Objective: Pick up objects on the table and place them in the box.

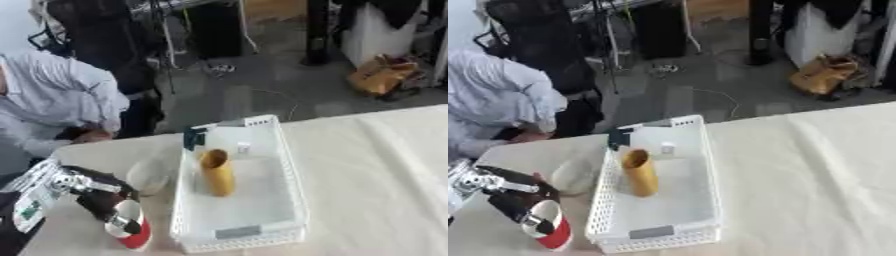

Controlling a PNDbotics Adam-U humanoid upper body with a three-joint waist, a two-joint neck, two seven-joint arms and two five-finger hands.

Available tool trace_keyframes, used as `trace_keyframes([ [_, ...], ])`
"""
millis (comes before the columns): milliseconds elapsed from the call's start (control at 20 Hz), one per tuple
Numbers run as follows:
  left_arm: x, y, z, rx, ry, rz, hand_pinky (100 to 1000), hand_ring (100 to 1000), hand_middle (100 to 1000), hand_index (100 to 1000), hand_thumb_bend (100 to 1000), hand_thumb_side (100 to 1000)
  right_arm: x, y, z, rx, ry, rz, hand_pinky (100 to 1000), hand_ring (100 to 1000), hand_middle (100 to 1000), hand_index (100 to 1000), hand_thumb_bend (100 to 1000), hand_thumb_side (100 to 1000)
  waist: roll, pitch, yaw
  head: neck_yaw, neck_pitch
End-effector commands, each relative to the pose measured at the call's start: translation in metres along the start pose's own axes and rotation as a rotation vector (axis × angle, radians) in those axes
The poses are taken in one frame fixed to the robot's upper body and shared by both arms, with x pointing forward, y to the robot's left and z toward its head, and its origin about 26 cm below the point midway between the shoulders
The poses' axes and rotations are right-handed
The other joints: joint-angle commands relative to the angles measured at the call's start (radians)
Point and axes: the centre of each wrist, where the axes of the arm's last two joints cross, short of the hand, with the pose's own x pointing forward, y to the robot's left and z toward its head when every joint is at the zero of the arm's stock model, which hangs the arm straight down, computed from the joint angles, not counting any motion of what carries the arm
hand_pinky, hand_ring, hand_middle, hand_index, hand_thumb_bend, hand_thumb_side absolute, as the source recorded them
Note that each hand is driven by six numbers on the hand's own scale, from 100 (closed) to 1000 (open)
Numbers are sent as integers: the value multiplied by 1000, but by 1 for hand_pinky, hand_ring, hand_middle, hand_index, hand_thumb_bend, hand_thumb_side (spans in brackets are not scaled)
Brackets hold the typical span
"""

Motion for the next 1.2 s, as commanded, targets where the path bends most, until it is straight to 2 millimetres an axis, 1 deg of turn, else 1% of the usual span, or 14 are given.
trace_keyframes([
  [50, -6, 7, 10, 18, 27, -18, 1000, 1000, 1000, 1000, 1000, 902, 4, 2, -6, -23, -33, -30, 607, 602, 452, 482, 100, 778, -9, -16, 0, 4, -3],
  [850, -5, 8, 7, 17, 21, -23, 1000, 1000, 1000, 1000, 1000, 918, 5, 4, -6, -22, -34, -38, 607, 602, 452, 482, 100, 775, -7, -16, -4, 3, -7],
  [900, -5, 9, 7, 16, 20, -23, 1000, 1000, 1000, 1000, 1000, 886, 5, 4, -6, -22, -33, -39, 608, 602, 452, 482, 100, 775, -6, -16, -5, 3, -7],
  [1200, -8, 7, 4, -7, 32, -45, 1000, 1000, 1000, 1000, 1000, 863, 5, 4, -7, -21, -31, -41, 608, 601, 451, 482, 100, 774, -4, -18, -7, 5, -9],
])
